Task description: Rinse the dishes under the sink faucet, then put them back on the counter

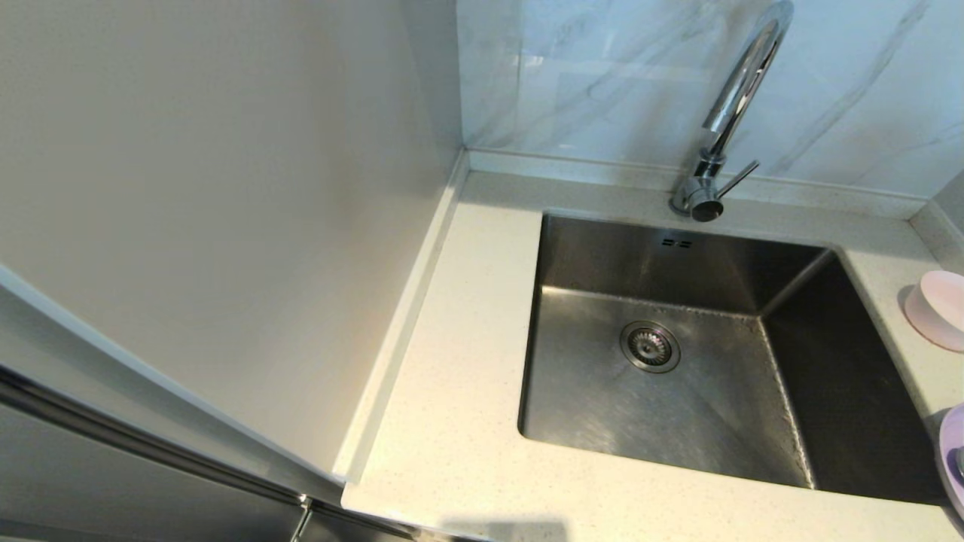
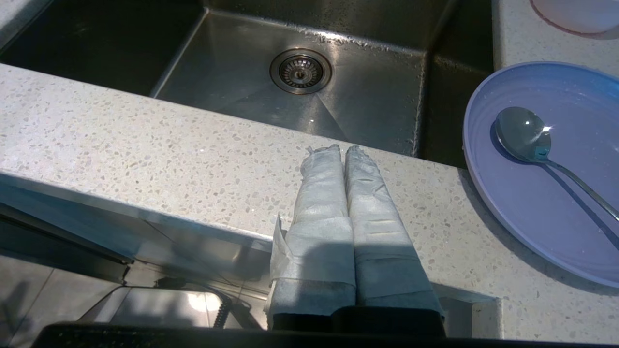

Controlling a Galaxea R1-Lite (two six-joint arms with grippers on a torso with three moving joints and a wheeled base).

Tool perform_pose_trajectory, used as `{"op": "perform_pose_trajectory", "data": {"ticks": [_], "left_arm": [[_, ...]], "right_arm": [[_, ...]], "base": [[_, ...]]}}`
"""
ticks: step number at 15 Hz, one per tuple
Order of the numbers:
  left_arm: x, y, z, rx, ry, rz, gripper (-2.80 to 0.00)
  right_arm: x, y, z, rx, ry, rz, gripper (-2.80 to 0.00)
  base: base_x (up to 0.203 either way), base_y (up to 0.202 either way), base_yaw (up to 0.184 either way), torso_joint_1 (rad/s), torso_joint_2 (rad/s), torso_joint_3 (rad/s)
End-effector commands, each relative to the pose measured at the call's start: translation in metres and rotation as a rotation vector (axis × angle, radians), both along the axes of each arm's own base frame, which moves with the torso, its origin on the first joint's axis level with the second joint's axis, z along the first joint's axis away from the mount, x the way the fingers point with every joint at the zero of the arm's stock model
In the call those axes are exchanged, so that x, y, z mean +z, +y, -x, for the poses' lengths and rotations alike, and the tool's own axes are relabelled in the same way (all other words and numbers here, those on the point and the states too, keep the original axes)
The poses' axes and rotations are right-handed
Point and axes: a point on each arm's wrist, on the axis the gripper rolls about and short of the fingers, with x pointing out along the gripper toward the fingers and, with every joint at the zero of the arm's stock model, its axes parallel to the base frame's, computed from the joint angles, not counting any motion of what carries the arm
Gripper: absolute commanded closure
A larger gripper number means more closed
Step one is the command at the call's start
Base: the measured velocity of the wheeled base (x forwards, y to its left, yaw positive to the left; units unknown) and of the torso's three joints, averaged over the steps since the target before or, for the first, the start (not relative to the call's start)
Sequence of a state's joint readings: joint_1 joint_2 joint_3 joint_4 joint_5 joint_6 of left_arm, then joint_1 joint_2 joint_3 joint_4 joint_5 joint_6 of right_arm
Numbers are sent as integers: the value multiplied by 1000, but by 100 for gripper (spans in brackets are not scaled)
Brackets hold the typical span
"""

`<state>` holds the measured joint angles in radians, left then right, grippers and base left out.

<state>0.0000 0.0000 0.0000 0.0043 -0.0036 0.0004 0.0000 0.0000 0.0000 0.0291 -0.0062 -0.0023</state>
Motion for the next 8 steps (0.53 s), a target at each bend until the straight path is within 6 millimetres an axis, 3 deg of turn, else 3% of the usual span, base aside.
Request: {"op": "perform_pose_trajectory", "data": {"ticks": [1, 8], "left_arm": [[0, 0, 0, 0, 0, 0, 0], [0, 0, 0, 0, 0, 0, 0]], "right_arm": [[-2, 0, -1, 0, 9, 1, 0], [-2, 0, -1, 0, 9, 1, 0]], "base": [[0, 0, 0, 0, 0, 0], [0, 0, 0, 0, 0, 0]]}}
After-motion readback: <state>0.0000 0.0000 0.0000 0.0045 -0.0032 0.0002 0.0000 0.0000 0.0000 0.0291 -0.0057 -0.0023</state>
